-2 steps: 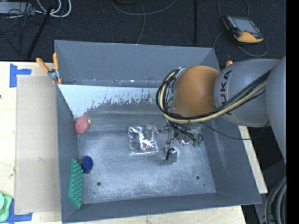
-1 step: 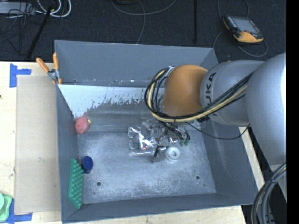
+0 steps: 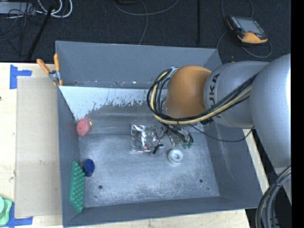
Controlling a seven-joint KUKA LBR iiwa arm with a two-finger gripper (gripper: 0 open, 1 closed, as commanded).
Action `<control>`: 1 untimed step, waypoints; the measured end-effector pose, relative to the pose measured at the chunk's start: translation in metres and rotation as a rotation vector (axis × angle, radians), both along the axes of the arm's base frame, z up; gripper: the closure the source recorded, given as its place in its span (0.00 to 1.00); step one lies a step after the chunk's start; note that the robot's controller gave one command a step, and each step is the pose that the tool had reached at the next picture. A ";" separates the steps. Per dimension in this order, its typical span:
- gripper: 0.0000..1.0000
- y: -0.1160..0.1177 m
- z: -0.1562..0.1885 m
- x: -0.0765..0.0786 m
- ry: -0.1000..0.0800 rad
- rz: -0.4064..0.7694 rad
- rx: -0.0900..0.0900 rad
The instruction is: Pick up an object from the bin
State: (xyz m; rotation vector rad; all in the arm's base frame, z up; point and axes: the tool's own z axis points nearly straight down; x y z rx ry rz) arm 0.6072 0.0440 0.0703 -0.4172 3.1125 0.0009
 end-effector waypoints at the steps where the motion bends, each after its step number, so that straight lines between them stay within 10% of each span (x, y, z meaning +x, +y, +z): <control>1: 1.00 -0.013 0.129 -0.017 -0.008 0.023 0.000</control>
Offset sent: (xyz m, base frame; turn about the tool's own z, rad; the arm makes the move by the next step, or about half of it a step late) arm -0.0187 -0.0136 0.1249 -0.0244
